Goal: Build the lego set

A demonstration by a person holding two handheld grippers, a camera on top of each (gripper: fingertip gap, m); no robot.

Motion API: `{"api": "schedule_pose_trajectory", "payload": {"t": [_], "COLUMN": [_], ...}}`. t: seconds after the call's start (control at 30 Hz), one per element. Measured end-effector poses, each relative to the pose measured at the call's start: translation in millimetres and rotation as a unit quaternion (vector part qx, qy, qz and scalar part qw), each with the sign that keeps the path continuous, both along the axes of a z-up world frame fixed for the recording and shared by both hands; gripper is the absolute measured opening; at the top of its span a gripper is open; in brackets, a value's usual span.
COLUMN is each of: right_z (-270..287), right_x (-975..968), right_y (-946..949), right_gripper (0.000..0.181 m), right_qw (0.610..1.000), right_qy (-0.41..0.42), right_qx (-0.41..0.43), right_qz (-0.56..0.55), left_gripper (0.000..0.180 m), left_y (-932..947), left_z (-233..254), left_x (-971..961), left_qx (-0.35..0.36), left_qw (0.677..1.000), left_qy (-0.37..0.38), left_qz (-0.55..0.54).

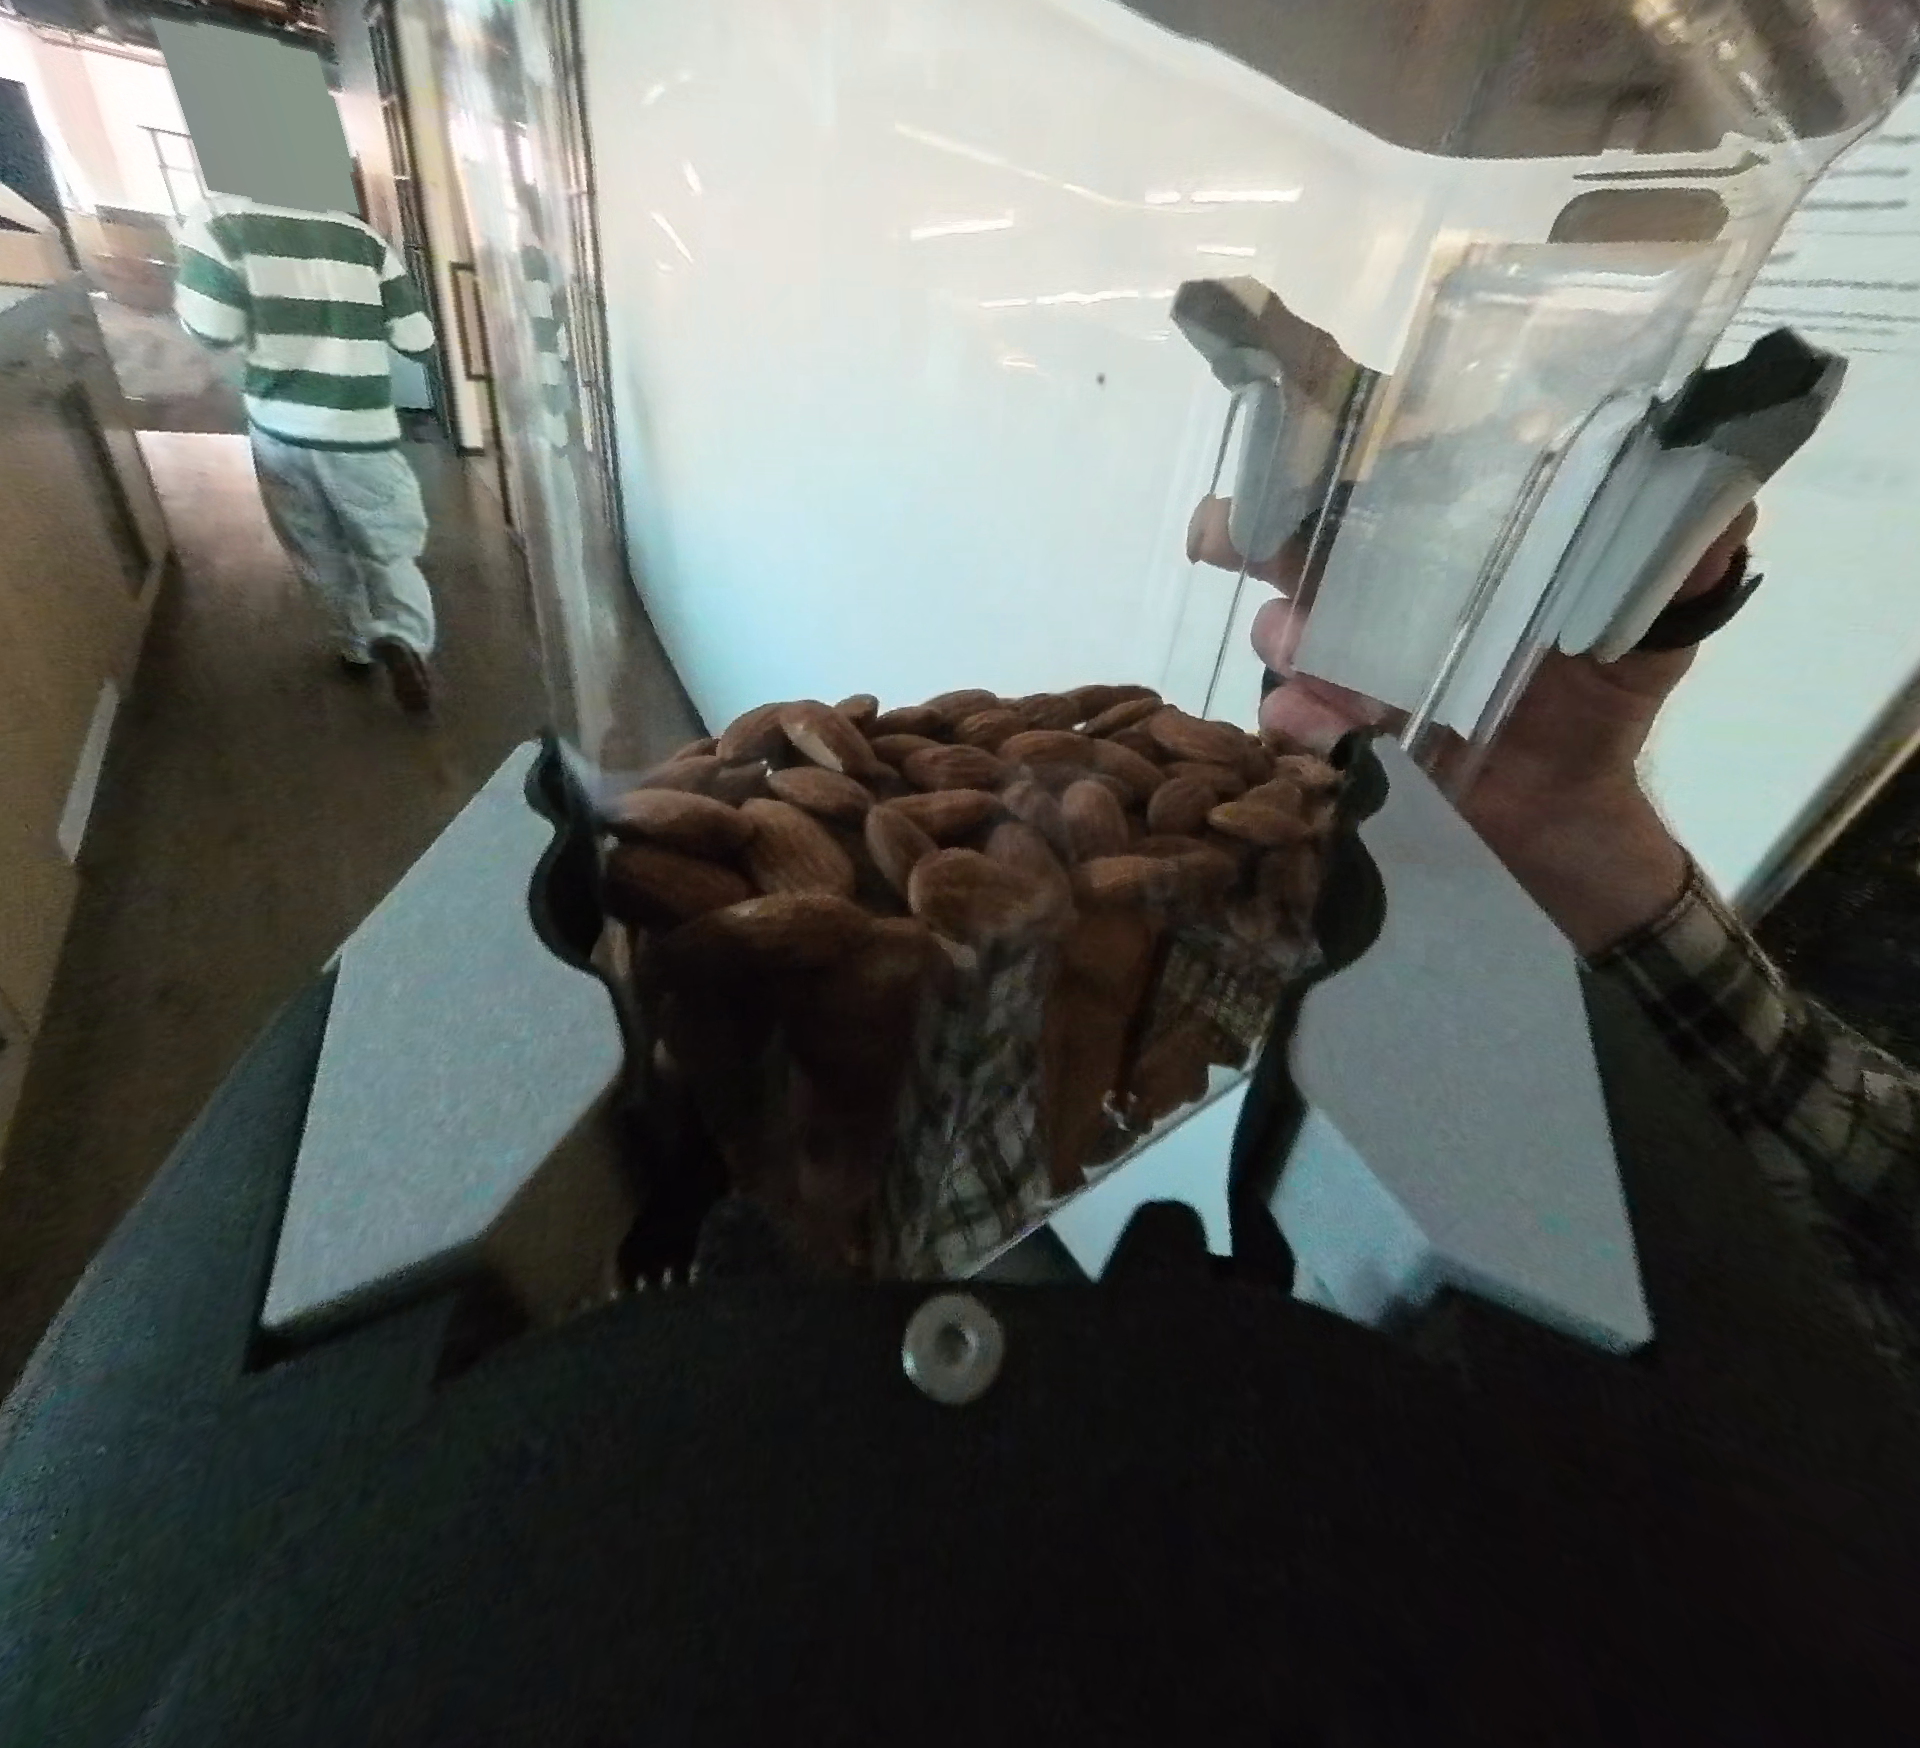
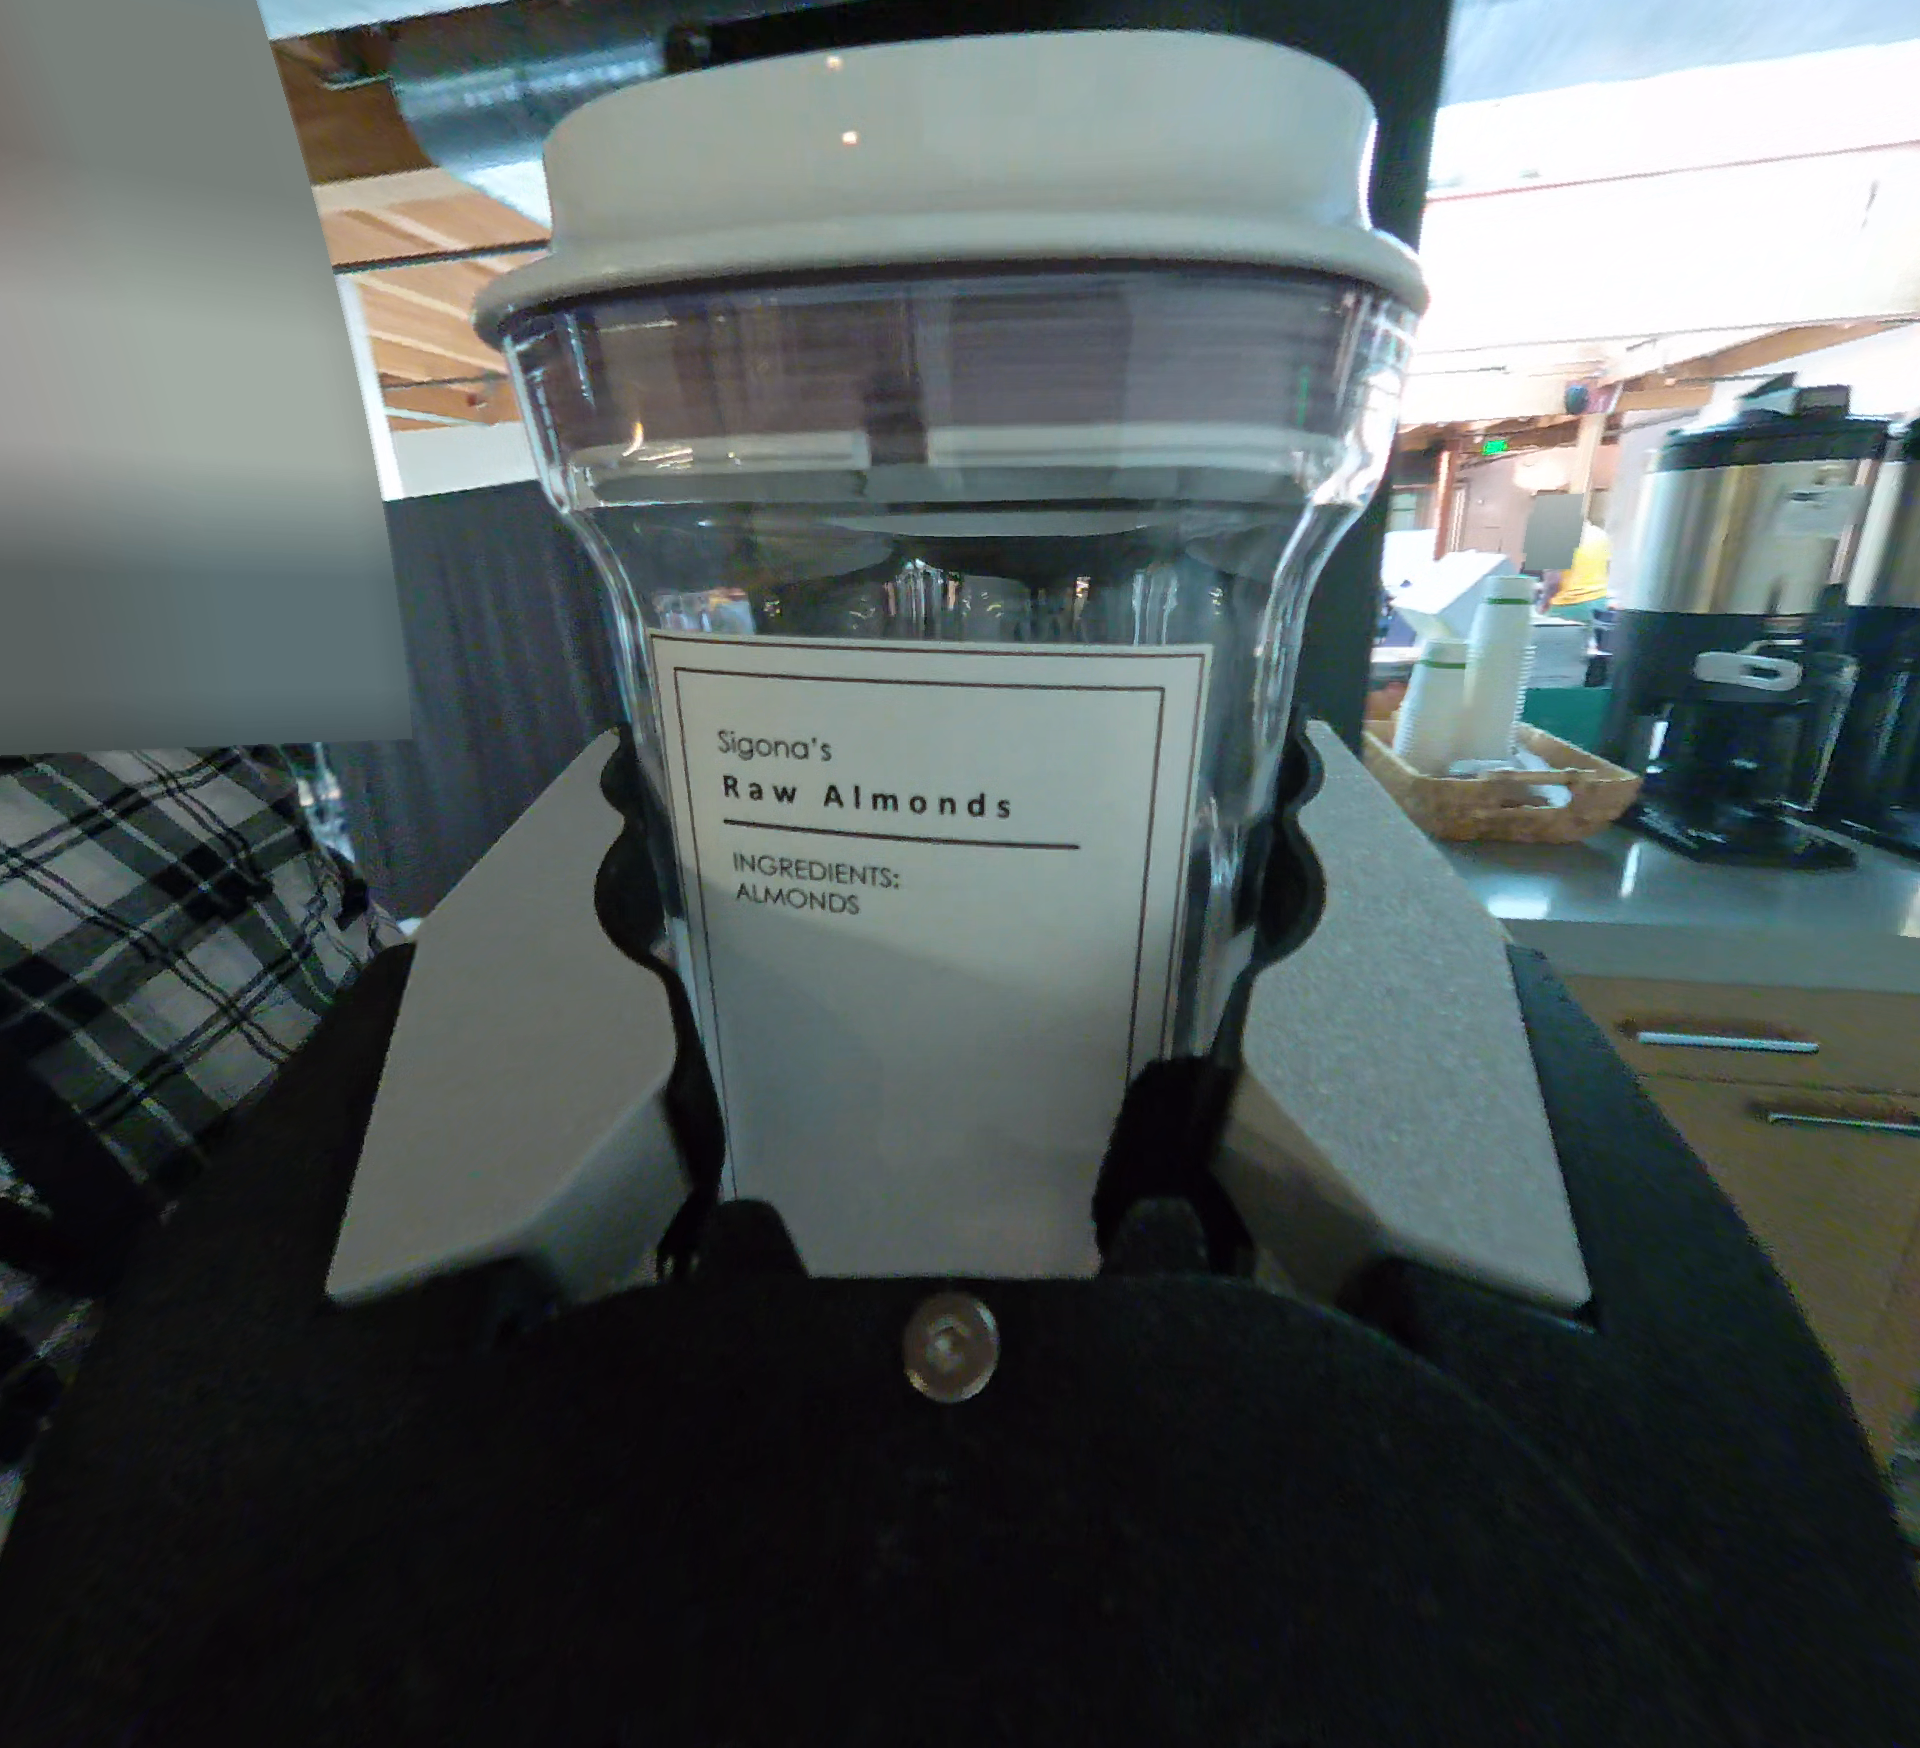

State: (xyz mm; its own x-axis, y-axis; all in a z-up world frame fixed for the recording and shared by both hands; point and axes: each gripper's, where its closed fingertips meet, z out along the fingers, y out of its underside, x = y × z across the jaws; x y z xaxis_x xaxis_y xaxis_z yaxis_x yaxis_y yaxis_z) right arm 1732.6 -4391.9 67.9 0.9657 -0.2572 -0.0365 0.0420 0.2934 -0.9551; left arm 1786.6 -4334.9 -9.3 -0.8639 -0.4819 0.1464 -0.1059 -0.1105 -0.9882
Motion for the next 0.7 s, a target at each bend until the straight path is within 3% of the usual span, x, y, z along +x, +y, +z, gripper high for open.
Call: {"api": "schedule_pose_trajectory", "payload": {"t": [0.7], "right_z": [-22.6], "right_x": [486.5], "right_y": [-57.0], "right_gripper": [0.116], "right_qw": [0.999], "right_qy": [0.004], "right_qx": [-0.008], "right_qz": [0.053], "left_gripper": [0.138], "left_y": [-52.0], "left_z": [-21.9], "left_x": [477.3], "left_qx": [-0.007], "left_qw": [0.999], "left_qy": [0.01], "left_qz": [0.048]}}
